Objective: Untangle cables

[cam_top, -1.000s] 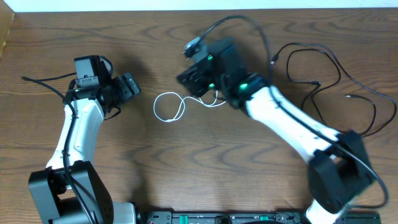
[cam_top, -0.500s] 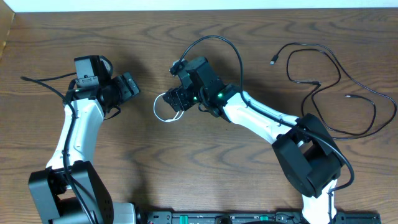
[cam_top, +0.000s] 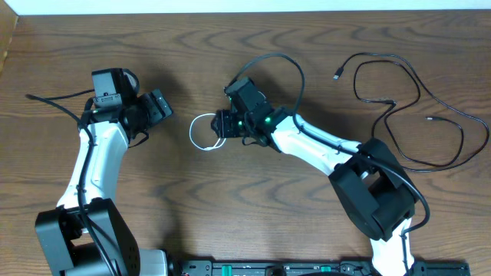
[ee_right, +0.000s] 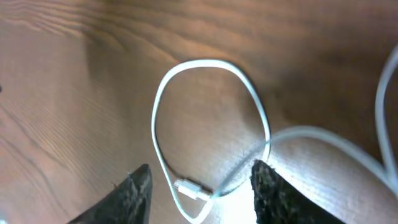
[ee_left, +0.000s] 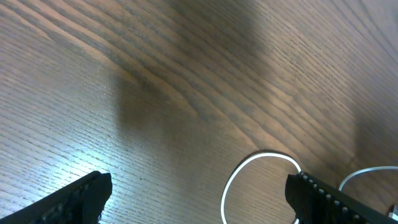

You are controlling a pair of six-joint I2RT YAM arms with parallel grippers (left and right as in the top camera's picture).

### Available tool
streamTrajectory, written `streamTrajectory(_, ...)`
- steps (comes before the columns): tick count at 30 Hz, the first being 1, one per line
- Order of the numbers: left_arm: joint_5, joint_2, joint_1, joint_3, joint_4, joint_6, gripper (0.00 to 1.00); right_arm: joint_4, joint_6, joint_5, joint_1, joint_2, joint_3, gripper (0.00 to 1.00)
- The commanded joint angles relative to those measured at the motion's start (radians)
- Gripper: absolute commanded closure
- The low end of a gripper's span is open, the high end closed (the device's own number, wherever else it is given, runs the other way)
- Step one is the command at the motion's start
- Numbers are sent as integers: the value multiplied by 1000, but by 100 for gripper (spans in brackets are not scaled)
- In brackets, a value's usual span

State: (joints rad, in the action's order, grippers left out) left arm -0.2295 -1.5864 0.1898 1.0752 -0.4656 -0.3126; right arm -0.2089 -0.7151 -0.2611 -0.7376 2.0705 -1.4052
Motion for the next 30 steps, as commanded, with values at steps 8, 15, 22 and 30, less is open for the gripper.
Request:
streamTrajectory(8, 14, 19, 2, 9, -1, 16, 6, -15, -234, 76, -5, 10, 1, 65)
streamTrajectory(15, 14, 19, 2, 9, -1, 16, 6, 21, -295, 96, -30, 11, 1, 72)
streamTrajectory(22, 14, 19, 2, 9, -1, 16, 6, -16, -294, 135, -32, 12, 1, 68)
streamTrajectory(30, 14, 19, 2, 9, -1, 12, 6, -53, -295, 172, -43, 23, 1, 73)
